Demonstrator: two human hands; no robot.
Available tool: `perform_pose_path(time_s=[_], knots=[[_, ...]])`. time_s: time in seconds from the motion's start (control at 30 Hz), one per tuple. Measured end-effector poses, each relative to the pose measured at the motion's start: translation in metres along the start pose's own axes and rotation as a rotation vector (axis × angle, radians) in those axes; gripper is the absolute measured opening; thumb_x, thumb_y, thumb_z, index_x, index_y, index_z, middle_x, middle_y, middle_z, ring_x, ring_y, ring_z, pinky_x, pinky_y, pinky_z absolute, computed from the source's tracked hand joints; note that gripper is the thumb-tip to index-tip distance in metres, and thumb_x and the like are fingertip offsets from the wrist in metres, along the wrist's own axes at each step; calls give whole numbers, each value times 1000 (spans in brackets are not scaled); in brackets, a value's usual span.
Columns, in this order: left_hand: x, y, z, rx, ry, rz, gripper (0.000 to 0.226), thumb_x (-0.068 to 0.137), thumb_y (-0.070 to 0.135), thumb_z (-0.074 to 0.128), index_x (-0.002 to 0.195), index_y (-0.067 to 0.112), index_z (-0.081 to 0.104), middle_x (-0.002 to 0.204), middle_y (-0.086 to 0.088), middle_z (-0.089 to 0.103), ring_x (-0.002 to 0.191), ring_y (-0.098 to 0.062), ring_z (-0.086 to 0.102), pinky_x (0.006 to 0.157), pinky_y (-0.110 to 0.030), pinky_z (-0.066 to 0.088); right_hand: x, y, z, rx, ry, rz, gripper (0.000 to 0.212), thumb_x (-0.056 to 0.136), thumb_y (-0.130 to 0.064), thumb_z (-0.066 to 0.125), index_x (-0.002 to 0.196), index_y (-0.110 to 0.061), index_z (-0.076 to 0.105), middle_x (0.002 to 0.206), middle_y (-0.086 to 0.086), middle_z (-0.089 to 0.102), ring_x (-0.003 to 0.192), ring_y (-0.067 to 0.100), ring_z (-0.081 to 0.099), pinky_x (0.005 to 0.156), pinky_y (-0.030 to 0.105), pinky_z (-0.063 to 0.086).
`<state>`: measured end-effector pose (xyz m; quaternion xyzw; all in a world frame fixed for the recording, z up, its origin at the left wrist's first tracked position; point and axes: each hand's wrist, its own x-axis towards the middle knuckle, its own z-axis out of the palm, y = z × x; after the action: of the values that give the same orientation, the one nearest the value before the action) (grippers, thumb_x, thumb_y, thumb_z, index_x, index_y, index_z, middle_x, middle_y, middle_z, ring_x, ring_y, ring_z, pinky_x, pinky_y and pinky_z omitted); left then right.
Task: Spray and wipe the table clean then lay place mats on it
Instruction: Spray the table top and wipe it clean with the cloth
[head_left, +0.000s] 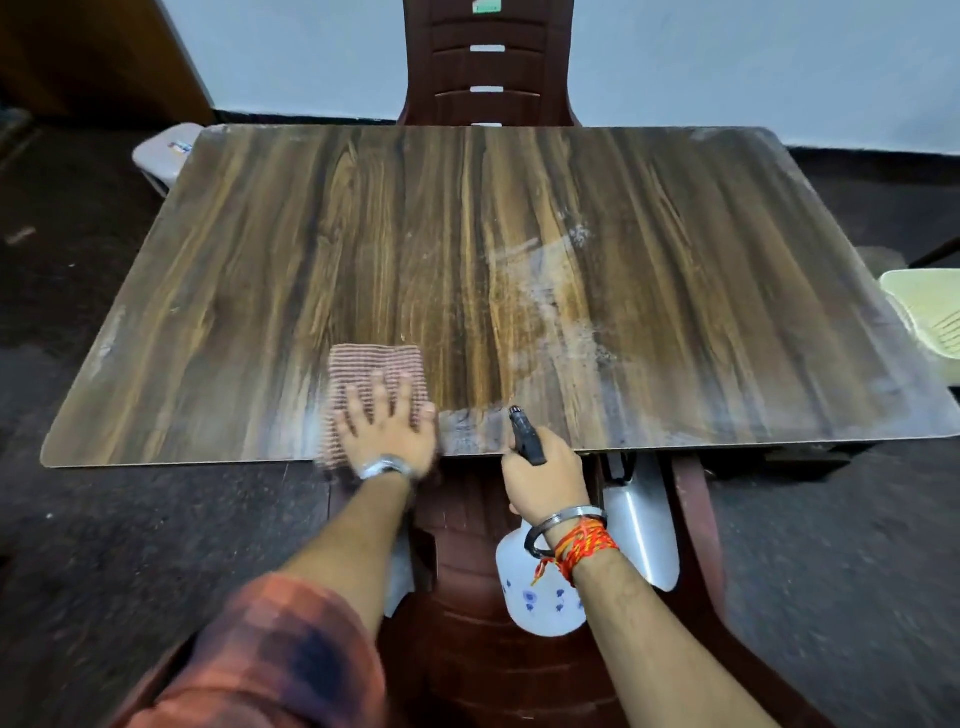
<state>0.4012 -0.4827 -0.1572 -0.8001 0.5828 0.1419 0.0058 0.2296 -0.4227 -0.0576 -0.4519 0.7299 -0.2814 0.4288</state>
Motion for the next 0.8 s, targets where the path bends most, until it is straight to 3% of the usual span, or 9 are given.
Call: perform_pose_path(time_s=[0.1,0.2,0.3,0.37,0.5,0.67,0.8], knots=[[-30,71,17,-4,-43,261,66,87,58,10,150,42,20,162,5,8,147,-35,7,114,-54,0,-2,8,-8,-8,55,18,16,62,-24,45,67,-9,44,63,11,49,65,43,58,63,52,53],[-49,125,40,66,-144,532,57,87,47,24,137,39,50,148,1,44,134,-37,39,109,-53,24,0,12,-26,-7,147,21,10,69,-21,50,73,-12,54,68,9,57,66,36,55,63,43,51],[-51,150,61,116,-219,600,51,90,43,26,128,40,60,141,5,53,133,-34,40,106,-50,25,5,14,-51,-62,192,0,5,80,-6,57,83,-4,60,78,10,61,71,27,52,65,32,39],[-61,155,44,88,-225,611,58,87,48,21,133,39,56,149,3,43,138,-36,35,112,-53,18,10,18,-66,-98,188,-15,4,81,-6,56,81,-2,57,71,8,56,63,22,46,56,32,33],[-61,165,38,41,-172,525,60,91,52,21,150,44,15,162,10,-5,148,-28,-8,117,-53,-6,28,26,-87,-127,157,-35,12,79,-7,56,69,-8,48,64,4,48,63,24,40,52,28,31],[-76,195,42,-56,-147,280,56,96,57,20,149,48,3,161,12,-12,146,-27,-17,114,-50,-16,56,36,-120,-63,128,-45,9,74,-17,54,70,-8,54,66,14,58,66,40,53,55,39,51],[-88,220,50,-89,-133,125,56,96,57,18,149,48,3,160,12,-14,146,-28,-18,113,-51,-16,77,28,-158,-91,56,-95,16,78,-12,57,64,-3,57,60,12,54,60,29,44,56,32,39]])
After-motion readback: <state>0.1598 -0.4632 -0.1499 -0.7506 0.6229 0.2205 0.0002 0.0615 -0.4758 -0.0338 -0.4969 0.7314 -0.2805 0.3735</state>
